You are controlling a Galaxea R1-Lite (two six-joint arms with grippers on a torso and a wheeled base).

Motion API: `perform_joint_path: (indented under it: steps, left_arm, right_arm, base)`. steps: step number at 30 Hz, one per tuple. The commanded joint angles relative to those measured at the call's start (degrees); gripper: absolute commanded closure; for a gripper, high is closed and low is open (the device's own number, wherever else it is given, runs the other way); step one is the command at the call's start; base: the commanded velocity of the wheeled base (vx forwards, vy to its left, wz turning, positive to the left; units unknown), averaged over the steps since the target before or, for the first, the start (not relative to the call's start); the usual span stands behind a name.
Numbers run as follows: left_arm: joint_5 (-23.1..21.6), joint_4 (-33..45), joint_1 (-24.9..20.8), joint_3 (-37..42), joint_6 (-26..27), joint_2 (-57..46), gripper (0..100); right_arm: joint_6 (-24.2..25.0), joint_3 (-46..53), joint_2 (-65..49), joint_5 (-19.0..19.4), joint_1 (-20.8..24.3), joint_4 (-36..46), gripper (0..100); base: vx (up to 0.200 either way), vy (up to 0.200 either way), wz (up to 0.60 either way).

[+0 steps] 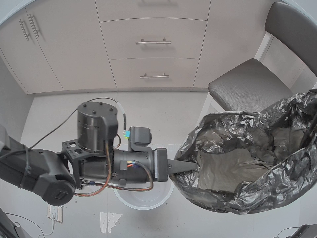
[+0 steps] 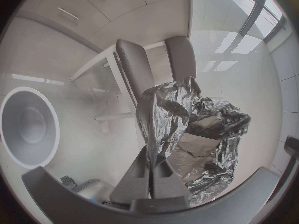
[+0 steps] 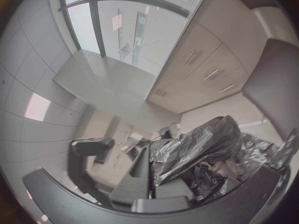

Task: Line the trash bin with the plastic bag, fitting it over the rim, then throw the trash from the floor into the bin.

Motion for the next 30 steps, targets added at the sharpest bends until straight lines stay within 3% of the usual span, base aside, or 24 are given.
perform_joint_path:
  steps: [1,2,3,4,8,9,11,12,13,21,30]
  left_arm:
    - [0.6,3.1,6.5,4.0,0.1,-13.5,100]
    - [0.6,4.5,7.6,4.0,0.1,-15.0,100]
    - [0.6,4.5,7.6,4.0,0.1,-15.0,100]
    - [0.6,7.9,9.5,3.9,0.5,-18.7,100]
    - [2.8,12.1,11.4,4.7,0.5,-24.5,100]
    - [8.1,13.7,11.2,5.8,0.6,-28.0,100]
    - [11.3,14.5,10.7,6.4,0.7,-29.5,100]
    - [14.4,15.9,10.0,6.9,0.5,-31.4,100]
    - [14.6,16.8,10.1,7.4,0.1,-31.9,100]
    - [14.8,22.2,11.7,11.0,-0.2,-32.9,100]
    - [18.3,24.8,11.9,11.4,0.1,-32.4,100]
  right_arm:
    - [-11.5,2.2,6.5,-19.4,9.8,0.1,100]
    - [-13.2,2.3,7.6,-23.6,11.5,0.1,100]
    - [-13.2,2.3,7.6,-23.6,11.5,0.1,100]
    - [-15.8,2.0,10.1,-30.5,14.7,-0.3,100]
    - [-16.5,1.4,12.9,-33.9,17.6,-0.7,100]
    - [-16.5,0.9,14.1,-35.3,19.2,-0.7,100]
    - [-16.5,0.7,15.0,-36.4,20.1,-0.7,100]
    - [-16.2,0.0,16.9,-38.7,21.7,-0.9,100]
    - [-15.8,-0.6,18.2,-39.9,22.8,-1.4,100]
    - [-13.6,-2.3,28.5,-44.8,29.7,-8.6,100]
    - [-9.7,-8.1,37.5,-44.9,34.4,-9.4,100]
  base:
    - [0.000,0.000,0.00]
    - [0.000,0.000,0.00]
    - [0.000,0.000,0.00]
    - [0.000,0.000,0.00]
    - [0.000,0.000,0.00]
    - [0.000,0.000,0.00]
    - [0.000,0.000,0.00]
    - [0.000,0.000,0.00]
    - [0.000,0.000,0.00]
    - [0.000,0.000,0.00]
    - [0.000,0.000,0.00]
